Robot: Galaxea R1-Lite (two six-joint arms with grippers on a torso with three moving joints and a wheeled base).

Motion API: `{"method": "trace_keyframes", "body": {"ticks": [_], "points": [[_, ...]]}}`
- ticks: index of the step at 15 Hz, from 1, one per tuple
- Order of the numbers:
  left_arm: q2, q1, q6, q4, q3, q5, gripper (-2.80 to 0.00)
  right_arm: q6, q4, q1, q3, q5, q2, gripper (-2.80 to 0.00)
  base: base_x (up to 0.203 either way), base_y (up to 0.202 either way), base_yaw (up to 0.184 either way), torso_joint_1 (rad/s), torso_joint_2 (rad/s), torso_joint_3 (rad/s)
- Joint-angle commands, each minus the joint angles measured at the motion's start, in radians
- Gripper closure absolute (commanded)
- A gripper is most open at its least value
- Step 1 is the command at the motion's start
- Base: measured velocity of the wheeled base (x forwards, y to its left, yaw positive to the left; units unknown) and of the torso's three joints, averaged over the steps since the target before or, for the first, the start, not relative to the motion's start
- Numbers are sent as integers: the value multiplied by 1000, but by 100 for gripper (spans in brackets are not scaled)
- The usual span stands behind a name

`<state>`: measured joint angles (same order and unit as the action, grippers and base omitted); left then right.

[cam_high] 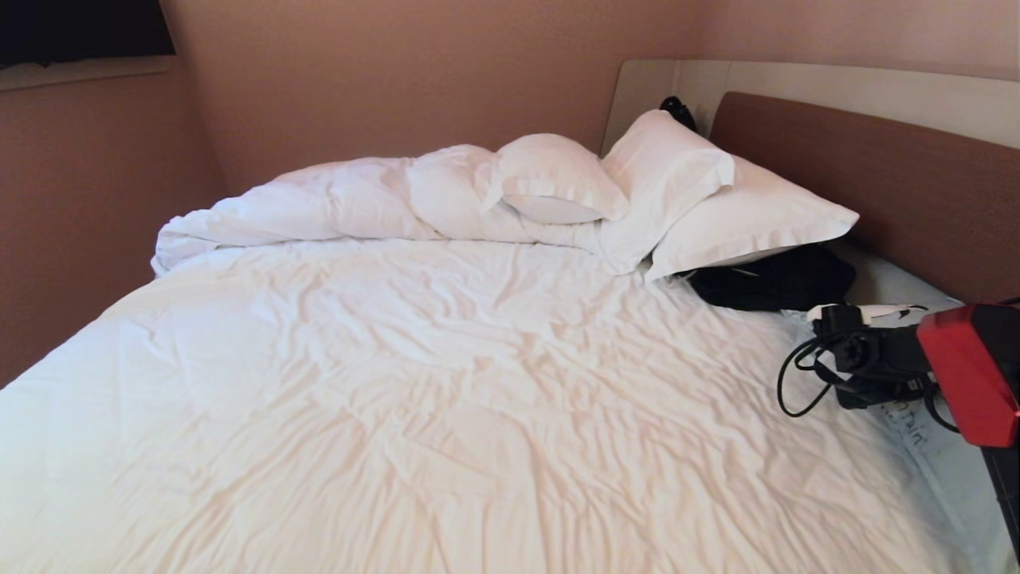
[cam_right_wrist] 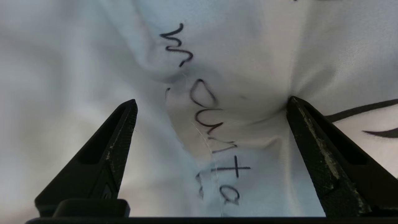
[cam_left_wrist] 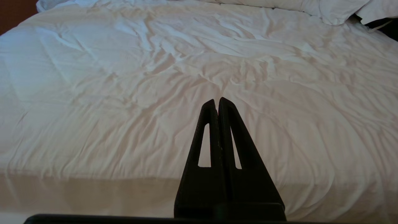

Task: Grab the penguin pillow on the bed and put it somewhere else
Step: Pick up the pillow

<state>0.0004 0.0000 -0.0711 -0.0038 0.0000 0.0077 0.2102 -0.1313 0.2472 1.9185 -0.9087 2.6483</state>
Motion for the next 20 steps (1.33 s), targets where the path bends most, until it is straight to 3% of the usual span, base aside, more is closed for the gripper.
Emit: {"method": "trace_keyframes", "body": {"ticks": [1,6,9,10,20], "points": [[0,0,-1,-1,2,0,0,25,-2,13,5,-58,10,-280,0,0,0,0,0,0],[0,0,-1,-1,2,0,0,69,15,53,11,-59,23,-280,0,0,0,0,0,0],[0,0,-1,-1,2,0,0,128,123,67,10,-67,40,-280,0,0,0,0,0,0],[0,0,-1,-1,2,0,0,145,136,73,10,-79,50,0,0,0,0,0,0,0],[0,0,-1,-1,2,0,0,113,161,73,8,-72,19,0,0,0,0,0,0,0]]}}
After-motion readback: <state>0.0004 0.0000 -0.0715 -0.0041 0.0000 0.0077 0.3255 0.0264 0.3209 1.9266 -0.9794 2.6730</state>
